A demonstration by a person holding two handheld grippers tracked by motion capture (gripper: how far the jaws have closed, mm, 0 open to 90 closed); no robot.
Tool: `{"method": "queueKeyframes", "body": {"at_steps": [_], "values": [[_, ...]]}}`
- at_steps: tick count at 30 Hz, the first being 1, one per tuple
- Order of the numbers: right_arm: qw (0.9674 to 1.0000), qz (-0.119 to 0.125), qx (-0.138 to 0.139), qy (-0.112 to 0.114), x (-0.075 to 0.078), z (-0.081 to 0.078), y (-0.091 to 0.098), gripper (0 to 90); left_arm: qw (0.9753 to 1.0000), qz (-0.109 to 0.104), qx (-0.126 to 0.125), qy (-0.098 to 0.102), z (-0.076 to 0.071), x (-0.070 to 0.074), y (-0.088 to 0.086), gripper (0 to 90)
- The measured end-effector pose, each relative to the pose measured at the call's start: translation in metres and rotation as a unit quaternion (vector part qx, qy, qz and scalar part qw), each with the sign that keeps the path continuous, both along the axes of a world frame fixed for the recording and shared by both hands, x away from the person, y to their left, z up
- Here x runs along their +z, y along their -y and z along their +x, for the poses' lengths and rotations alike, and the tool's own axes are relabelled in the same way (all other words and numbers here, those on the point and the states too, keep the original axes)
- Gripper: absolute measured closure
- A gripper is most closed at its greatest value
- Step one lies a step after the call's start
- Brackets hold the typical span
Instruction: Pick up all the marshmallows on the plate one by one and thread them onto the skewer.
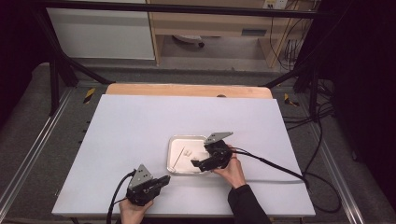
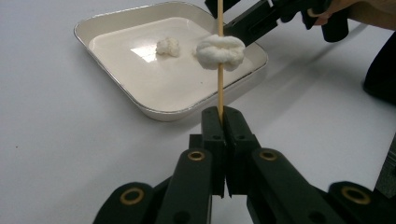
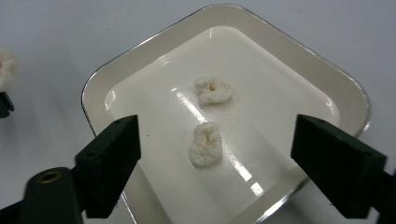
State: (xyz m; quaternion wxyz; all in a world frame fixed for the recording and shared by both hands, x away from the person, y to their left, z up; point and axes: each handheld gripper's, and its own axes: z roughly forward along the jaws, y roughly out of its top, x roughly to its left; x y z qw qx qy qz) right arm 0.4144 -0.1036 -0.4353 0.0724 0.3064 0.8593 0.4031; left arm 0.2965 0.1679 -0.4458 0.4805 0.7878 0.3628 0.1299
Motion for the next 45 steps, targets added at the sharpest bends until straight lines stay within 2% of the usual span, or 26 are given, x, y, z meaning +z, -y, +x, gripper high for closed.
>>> {"method": "queueKeyframes", "body": {"at_steps": [6, 12, 16, 22, 31, 38, 45], "values": [[0.9998, -0.002, 0.017, 0.007, -0.009, 0.001, -0.005, 38.1, 1.0, -0.001, -0.001, -0.001, 0.001, 0.0, -0.001, 88.4], [0.9996, -0.012, 0.022, 0.013, -0.014, 0.001, -0.007, 53.0, 1.0, -0.001, -0.003, -0.003, 0.001, -0.001, -0.001, 88.4], [0.9995, -0.012, 0.026, 0.015, -0.016, 0.001, -0.008, 60.1, 1.0, -0.002, -0.004, -0.002, 0.001, -0.001, 0.0, 88.4], [0.9986, -0.019, 0.035, 0.034, -0.017, -0.003, -0.008, 69.4, 1.0, -0.002, -0.005, -0.002, 0.001, -0.001, 0.0, 88.4], [0.9992, -0.017, 0.023, 0.027, -0.015, -0.003, -0.007, 73.5, 1.0, 0.0, -0.006, -0.002, 0.001, 0.0, 0.0, 88.4], [0.9996, 0.018, 0.021, 0.01, 0.0, -0.006, -0.001, 73.8, 1.0, 0.001, -0.007, -0.001, 0.0, -0.001, 0.002, 88.4], [0.9986, 0.048, 0.02, -0.009, 0.017, -0.009, 0.008, 74.1, 0.9999, 0.003, -0.011, 0.0, 0.0, -0.001, 0.004, 88.4]]}}
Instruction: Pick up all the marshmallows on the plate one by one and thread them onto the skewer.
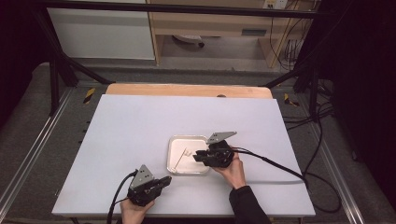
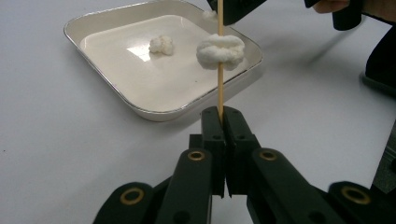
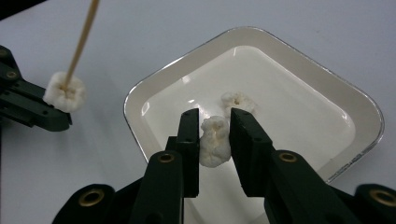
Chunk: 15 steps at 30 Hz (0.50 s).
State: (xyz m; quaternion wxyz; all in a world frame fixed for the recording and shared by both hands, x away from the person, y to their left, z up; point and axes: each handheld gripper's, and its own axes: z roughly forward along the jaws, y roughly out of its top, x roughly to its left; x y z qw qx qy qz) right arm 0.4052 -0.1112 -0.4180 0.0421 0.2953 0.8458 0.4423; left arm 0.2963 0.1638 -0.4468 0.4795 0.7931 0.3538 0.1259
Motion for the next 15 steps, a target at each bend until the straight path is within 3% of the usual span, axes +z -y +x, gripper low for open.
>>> {"method": "queueKeyframes", "body": {"at_steps": [15], "values": [[0.9973, 0.072, -0.001, -0.011, 0.03, -0.009, 0.02, 74.2, 0.9999, 0.001, -0.011, 0.004, -0.002, 0.001, 0.006, 88.4]]}}
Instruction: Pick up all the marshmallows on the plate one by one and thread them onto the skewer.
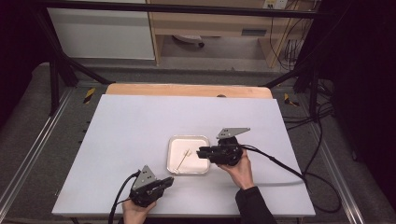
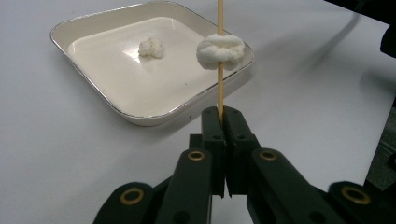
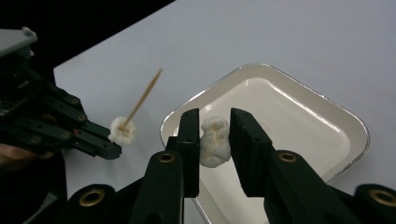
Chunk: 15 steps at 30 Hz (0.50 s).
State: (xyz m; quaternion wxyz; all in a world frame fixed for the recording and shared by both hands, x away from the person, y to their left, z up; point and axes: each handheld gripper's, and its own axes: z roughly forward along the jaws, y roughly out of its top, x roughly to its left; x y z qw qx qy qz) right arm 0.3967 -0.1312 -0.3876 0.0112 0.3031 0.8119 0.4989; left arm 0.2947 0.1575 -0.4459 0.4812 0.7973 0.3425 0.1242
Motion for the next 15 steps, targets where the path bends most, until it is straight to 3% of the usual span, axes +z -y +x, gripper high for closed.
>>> {"method": "queueKeyframes", "body": {"at_steps": [9, 15], "values": [[0.9987, 0.051, 0.007, -0.002, 0.018, -0.003, 0.01, 74.9, 1.0, 0.001, -0.007, 0.004, 0.0, 0.001, 0.004, 88.4], [0.9961, 0.087, 0.013, -0.006, 0.023, -0.002, 0.011, 75.0, 0.9999, 0.0, -0.01, 0.006, -0.001, 0.001, 0.006, 88.4]]}}
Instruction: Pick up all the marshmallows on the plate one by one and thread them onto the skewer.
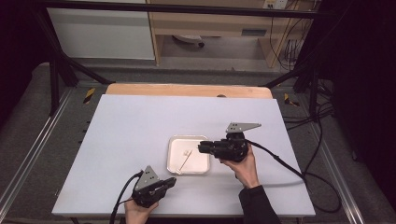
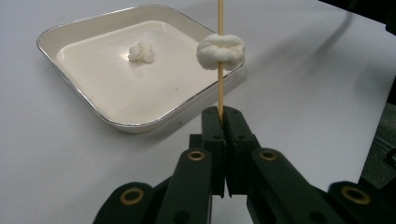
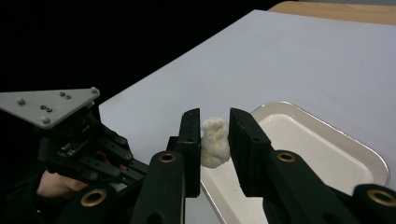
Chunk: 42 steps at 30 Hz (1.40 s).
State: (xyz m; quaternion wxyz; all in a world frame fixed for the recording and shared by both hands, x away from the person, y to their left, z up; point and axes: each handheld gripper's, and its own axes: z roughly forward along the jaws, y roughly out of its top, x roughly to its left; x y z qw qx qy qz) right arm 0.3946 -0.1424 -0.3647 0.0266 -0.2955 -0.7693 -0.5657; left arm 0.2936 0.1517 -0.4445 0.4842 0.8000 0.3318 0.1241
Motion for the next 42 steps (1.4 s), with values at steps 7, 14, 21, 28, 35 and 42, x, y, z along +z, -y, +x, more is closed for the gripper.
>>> {"method": "queueKeyframes", "body": {"at_steps": [7, 14, 21, 28, 35, 42], "values": [[0.9999, 0.012, 0.008, -0.008, 0.0, 0.002, -0.005, 74.9, 1.0, -0.002, -0.003, 0.004, -0.001, 0.0, 0.002, 88.4], [0.9997, 0.019, 0.012, -0.014, -0.001, 0.002, -0.008, 75.0, 1.0, -0.003, -0.007, 0.005, -0.001, 0.0, 0.003, 88.4], [0.9995, 0.017, 0.02, -0.02, -0.004, 0.003, -0.01, 75.0, 0.9999, -0.004, -0.007, 0.007, -0.001, 0.0, 0.002, 88.4], [0.9988, 0.01, 0.031, -0.037, -0.009, 0.002, -0.013, 75.1, 0.9998, 0.003, -0.017, 0.01, -0.001, -0.002, 0.004, 88.5], [0.9984, 0.009, 0.038, -0.041, -0.015, 0.002, -0.018, 78.0, 0.9995, 0.022, -0.018, 0.01, -0.001, -0.003, 0.005, 88.6], [0.9982, 0.013, 0.037, -0.045, -0.02, 0.0, -0.022, 79.4, 0.9994, 0.028, -0.016, 0.01, -0.001, -0.003, 0.006, 88.7]]}}
